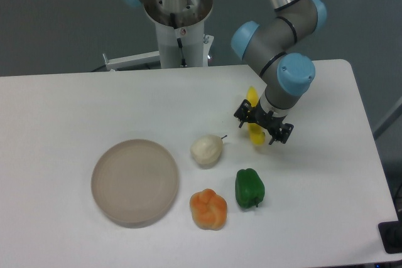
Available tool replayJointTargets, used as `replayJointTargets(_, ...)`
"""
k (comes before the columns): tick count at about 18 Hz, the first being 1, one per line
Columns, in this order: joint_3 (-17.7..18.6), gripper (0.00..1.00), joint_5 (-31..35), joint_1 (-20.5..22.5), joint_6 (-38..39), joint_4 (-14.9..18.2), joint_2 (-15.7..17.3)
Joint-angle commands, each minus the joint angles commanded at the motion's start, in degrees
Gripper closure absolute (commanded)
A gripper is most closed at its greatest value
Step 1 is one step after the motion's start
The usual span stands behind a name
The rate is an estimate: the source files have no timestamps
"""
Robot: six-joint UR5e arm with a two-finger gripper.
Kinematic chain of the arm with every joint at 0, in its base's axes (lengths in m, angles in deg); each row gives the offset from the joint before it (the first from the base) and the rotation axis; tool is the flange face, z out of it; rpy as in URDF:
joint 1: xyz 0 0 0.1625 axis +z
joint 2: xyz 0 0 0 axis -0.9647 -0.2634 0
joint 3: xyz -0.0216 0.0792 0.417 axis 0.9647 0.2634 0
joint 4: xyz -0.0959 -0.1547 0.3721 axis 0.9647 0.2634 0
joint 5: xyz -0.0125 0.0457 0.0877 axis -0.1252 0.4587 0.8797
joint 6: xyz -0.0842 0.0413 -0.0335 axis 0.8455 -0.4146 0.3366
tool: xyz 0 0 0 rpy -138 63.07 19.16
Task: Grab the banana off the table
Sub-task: 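Lower the gripper around the banana and close on it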
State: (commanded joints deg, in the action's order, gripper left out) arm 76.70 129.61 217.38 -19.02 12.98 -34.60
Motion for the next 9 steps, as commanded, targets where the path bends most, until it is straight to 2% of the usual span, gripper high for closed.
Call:
replayJointTargets(3, 0.53, 0.03, 0.18, 0.0, -0.7, -0.79, -0.09)
replayJointTargets(9, 0.44, 0.65, 0.18, 0.09, -0.79, -0.79, -0.09)
